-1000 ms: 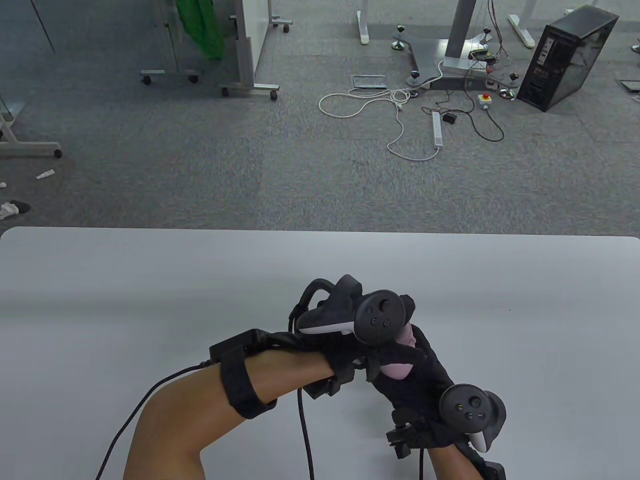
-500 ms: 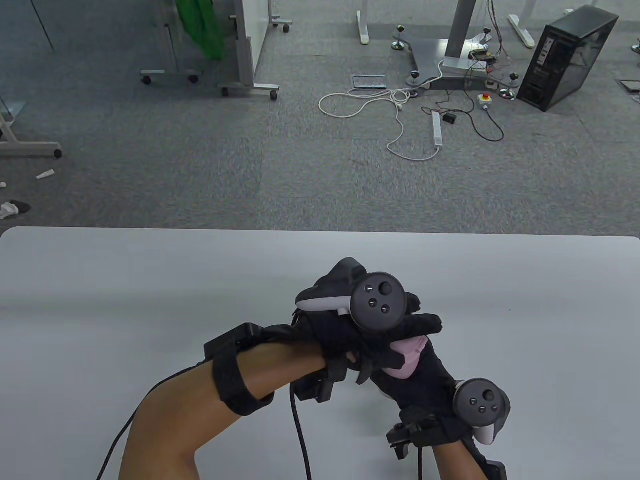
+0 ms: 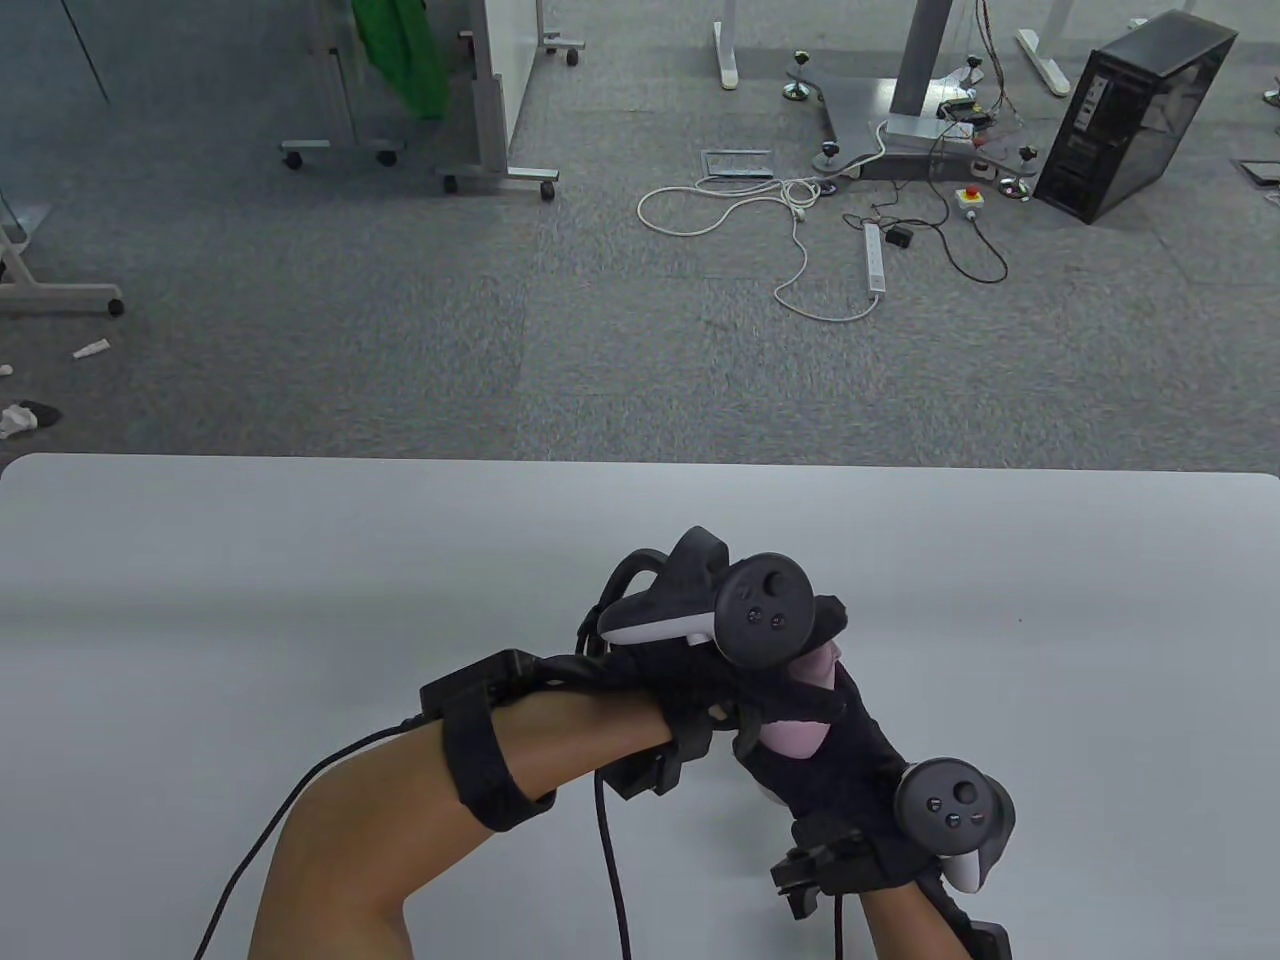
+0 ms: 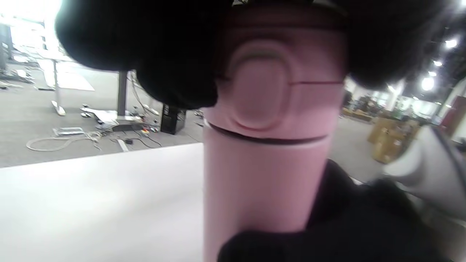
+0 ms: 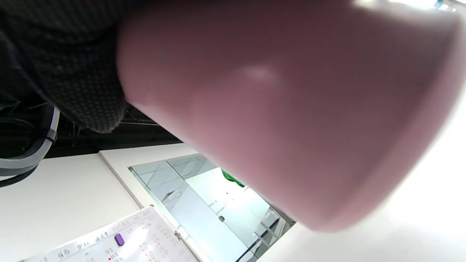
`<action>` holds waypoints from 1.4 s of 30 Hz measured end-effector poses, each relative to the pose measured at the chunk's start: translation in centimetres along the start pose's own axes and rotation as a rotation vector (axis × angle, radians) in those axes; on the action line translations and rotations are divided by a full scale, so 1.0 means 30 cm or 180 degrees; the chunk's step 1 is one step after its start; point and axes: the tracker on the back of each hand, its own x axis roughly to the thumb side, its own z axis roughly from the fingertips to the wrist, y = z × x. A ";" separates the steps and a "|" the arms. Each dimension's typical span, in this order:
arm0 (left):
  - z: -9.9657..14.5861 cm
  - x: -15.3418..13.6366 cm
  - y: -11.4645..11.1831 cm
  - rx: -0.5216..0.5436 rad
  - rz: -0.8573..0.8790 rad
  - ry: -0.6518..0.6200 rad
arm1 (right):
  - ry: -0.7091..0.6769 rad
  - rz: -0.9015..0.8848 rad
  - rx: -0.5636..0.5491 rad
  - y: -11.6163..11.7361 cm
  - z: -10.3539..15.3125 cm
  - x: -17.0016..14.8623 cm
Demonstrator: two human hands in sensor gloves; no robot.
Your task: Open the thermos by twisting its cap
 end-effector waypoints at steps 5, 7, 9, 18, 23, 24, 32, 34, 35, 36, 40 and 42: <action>-0.003 -0.008 -0.002 0.0034 -0.0011 0.0033 | 0.0052 -0.0158 0.0025 0.008 -0.003 -0.006; -0.002 -0.009 0.000 -0.0118 0.0086 -0.0112 | 0.0080 -0.0213 0.0015 0.002 -0.006 -0.012; 0.002 -0.009 0.007 -0.0209 0.0239 -0.0323 | 0.0082 -0.0376 0.0046 -0.002 -0.008 -0.014; -0.002 0.027 0.000 -0.0796 0.0383 -0.1004 | 0.0104 -0.0537 0.0043 -0.007 -0.009 -0.012; -0.009 0.039 0.013 -0.0600 0.0318 -0.0958 | 0.0080 -0.0544 0.0046 -0.008 -0.006 -0.014; -0.010 0.048 0.017 -0.0482 0.0208 -0.0940 | 0.0063 -0.0503 0.0078 -0.006 -0.007 -0.014; 0.000 0.065 0.010 0.0129 -0.0426 -0.0559 | 0.0071 -0.0431 0.0033 -0.001 -0.005 -0.009; -0.005 0.056 0.007 0.0280 -0.0428 -0.0481 | 0.0075 -0.0391 0.0034 0.000 -0.003 -0.007; -0.008 0.052 0.005 0.0182 -0.0412 -0.0376 | 0.0081 -0.0383 0.0044 0.002 -0.003 -0.007; -0.011 0.049 0.006 0.0133 -0.0418 -0.0328 | 0.0090 -0.0387 0.0068 0.005 -0.003 -0.008; -0.023 0.031 0.018 0.0028 -0.0077 -0.0442 | 0.0143 -0.0401 -0.0015 -0.008 -0.008 -0.003; -0.024 0.018 0.029 -0.0142 0.0392 -0.0691 | 0.0130 -0.0471 -0.0027 -0.021 -0.009 -0.004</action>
